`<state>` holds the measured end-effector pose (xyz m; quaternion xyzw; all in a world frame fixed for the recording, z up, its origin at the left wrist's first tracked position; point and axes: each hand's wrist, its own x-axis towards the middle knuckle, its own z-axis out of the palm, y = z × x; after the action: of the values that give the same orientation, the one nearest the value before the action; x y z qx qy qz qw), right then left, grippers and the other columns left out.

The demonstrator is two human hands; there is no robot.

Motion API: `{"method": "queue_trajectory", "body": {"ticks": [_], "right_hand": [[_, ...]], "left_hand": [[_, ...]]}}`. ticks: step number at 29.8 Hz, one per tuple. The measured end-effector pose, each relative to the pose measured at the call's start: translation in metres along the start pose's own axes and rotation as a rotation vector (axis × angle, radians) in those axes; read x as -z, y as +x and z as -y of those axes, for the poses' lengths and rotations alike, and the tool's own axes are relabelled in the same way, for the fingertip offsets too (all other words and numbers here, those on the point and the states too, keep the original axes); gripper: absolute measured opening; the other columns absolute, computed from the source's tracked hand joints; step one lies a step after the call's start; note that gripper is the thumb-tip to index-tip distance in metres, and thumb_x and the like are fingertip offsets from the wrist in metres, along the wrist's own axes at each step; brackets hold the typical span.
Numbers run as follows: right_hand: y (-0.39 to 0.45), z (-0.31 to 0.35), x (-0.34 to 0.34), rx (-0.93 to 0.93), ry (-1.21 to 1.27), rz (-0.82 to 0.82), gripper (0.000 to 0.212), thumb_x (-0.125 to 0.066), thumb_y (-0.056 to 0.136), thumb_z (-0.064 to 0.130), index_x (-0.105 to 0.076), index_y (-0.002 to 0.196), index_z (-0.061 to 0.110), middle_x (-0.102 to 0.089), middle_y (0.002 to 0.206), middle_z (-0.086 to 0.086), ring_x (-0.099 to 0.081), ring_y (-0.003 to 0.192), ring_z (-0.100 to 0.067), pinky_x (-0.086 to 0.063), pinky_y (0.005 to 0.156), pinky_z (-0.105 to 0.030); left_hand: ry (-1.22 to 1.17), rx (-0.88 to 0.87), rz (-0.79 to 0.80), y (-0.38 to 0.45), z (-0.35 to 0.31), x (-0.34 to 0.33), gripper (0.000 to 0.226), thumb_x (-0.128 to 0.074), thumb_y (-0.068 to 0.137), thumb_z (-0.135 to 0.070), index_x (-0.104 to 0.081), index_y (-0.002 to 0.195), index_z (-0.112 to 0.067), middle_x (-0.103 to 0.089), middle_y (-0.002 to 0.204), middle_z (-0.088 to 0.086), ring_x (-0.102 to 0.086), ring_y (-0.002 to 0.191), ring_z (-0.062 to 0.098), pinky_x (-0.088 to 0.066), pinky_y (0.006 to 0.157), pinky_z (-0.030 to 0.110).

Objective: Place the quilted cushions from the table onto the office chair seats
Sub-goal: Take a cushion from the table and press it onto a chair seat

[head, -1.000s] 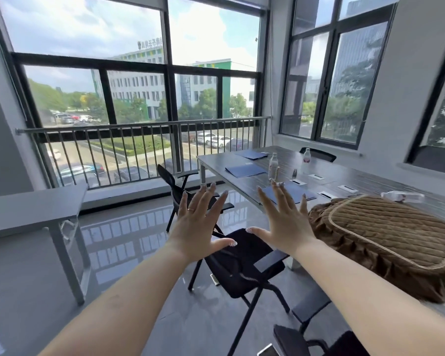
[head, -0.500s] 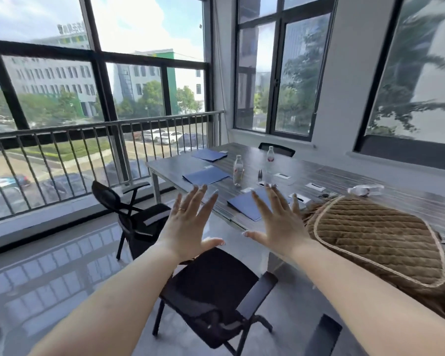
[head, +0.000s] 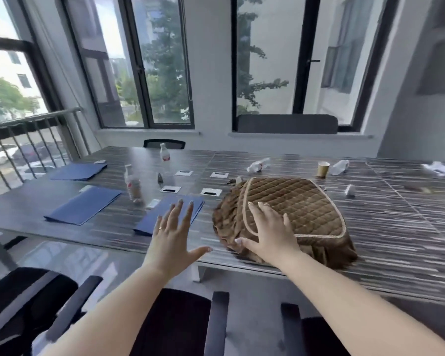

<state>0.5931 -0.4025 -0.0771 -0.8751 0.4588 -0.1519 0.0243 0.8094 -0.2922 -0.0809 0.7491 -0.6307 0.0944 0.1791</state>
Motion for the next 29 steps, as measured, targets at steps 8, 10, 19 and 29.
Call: {"method": "queue_trajectory", "body": {"ticks": [8, 10, 19, 29], "right_hand": [[0.038, -0.112, -0.037, -0.352, -0.04, 0.01, 0.089, -0.044, 0.08, 0.072, -0.018, 0.15, 0.023, -0.021, 0.158, -0.005, -0.022, 0.144, -0.023, -0.022, 0.113, -0.047], [0.053, -0.144, -0.046, -0.441, -0.016, 0.015, 0.089, -0.045, 0.08, 0.072, -0.021, 0.15, 0.021, -0.023, 0.157, -0.006, -0.024, 0.143, -0.023, -0.025, 0.113, -0.046], [0.12, -0.286, -0.094, -0.699, 0.002, 0.071, 0.091, -0.046, 0.081, 0.071, -0.022, 0.149, 0.016, -0.026, 0.155, -0.008, -0.025, 0.143, -0.025, -0.03, 0.112, -0.048], [0.174, -0.375, -0.162, -0.835, -0.014, 0.189, 0.099, -0.051, 0.077, 0.072, -0.016, 0.15, 0.015, -0.02, 0.157, -0.012, -0.021, 0.144, -0.03, -0.03, 0.111, -0.05]], "left_hand": [[-0.223, -0.055, 0.112, 0.108, -0.028, -0.094, 0.117, -0.026, 0.056, -0.086, 0.007, 0.151, -0.028, -0.005, 0.162, 0.005, -0.006, 0.149, 0.025, -0.01, 0.119, 0.04], [-0.259, -0.041, 0.149, 0.141, -0.038, -0.115, 0.121, -0.028, 0.053, -0.086, -0.001, 0.153, -0.024, -0.008, 0.162, 0.008, -0.008, 0.149, 0.026, -0.011, 0.119, 0.041], [-0.258, 0.055, 0.342, 0.252, -0.061, -0.231, 0.114, -0.064, 0.073, -0.065, 0.001, 0.154, -0.017, -0.01, 0.162, 0.011, -0.01, 0.148, 0.029, -0.017, 0.119, 0.044], [-0.463, 0.384, 0.46, 0.296, -0.052, -0.335, 0.118, -0.074, 0.066, -0.062, -0.005, 0.154, -0.024, -0.021, 0.159, 0.008, -0.021, 0.145, 0.031, -0.025, 0.115, 0.049]]}}
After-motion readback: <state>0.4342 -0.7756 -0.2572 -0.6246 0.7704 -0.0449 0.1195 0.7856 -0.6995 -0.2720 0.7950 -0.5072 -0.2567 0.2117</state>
